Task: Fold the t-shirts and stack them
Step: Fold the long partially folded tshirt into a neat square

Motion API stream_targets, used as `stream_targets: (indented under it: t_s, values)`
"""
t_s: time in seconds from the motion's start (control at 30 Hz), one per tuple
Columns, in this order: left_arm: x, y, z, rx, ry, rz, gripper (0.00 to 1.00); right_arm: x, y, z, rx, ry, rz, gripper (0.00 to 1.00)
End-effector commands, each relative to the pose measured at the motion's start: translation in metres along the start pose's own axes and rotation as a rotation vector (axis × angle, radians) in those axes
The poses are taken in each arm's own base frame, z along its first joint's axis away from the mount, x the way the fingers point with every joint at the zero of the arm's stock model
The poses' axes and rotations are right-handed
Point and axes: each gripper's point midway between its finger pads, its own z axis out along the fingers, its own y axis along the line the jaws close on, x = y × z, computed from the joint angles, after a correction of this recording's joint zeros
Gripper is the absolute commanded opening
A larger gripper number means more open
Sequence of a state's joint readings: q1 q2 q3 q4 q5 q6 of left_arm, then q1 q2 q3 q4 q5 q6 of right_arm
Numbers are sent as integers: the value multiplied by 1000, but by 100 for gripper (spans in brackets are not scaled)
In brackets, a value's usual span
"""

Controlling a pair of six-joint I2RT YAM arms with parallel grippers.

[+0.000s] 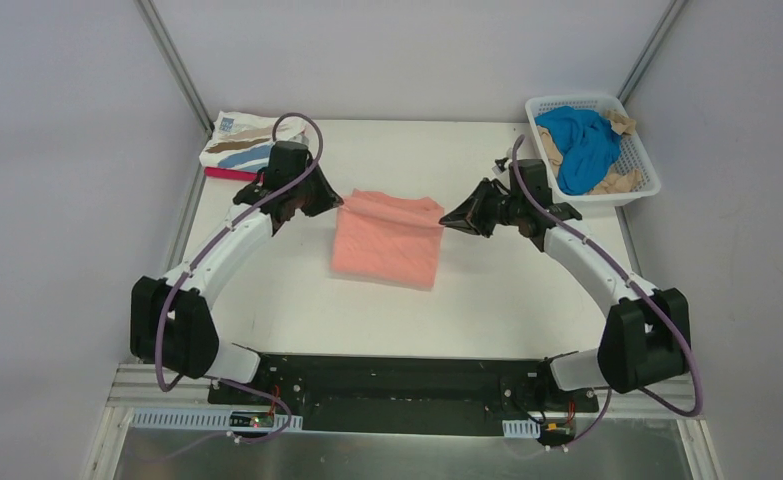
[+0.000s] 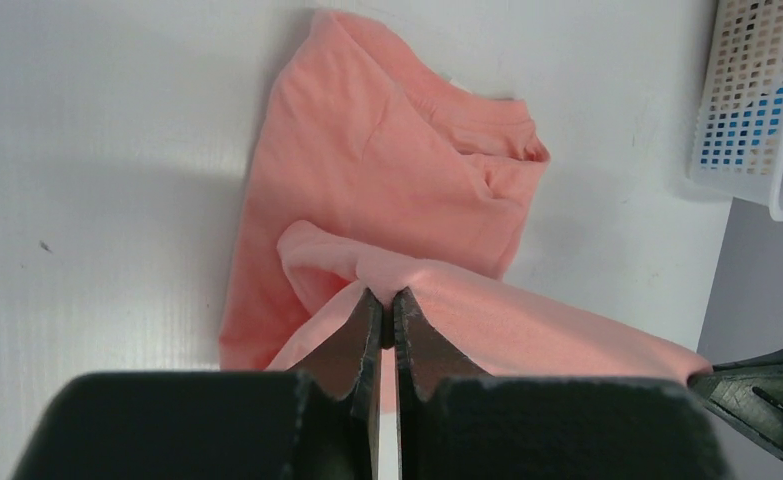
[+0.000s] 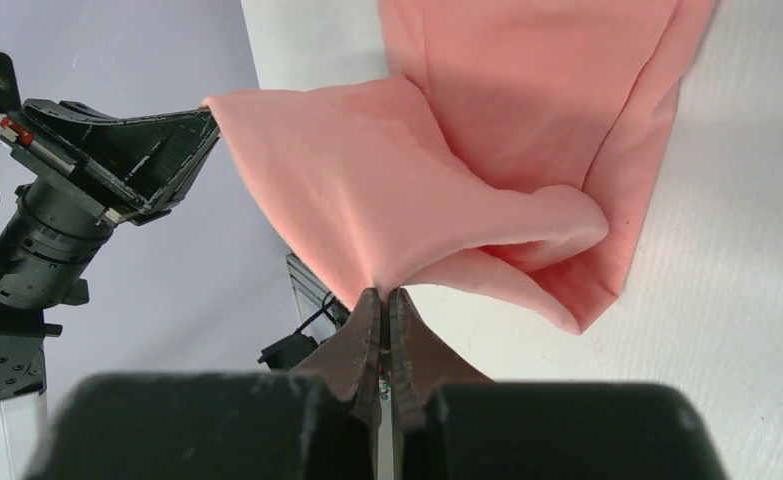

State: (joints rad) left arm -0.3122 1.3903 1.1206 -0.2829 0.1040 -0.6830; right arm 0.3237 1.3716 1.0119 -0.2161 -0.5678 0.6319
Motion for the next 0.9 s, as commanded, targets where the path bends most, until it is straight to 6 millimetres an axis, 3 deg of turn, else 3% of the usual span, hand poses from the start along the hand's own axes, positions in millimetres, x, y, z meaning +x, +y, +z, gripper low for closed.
stream_targets:
  t_s: [0.0, 0.23, 0.53, 0.8, 0.87]
  values:
    - [-37, 5, 15, -29, -70, 21, 0, -28, 9, 6, -42, -30, 14, 0]
    - [-41, 12, 55, -41, 0, 23, 0, -51, -14, 32, -11, -23, 95, 0]
    - [-27, 25, 109, -68, 100, 44, 0, -77, -44, 72, 29, -10, 187, 0]
    - [-18, 34, 141, -82, 163, 22, 0, -101, -72, 86, 137, -120, 209, 1]
    - [-17, 34, 145, -81, 179, 16, 12, -105, -74, 89, 145, -124, 212, 4]
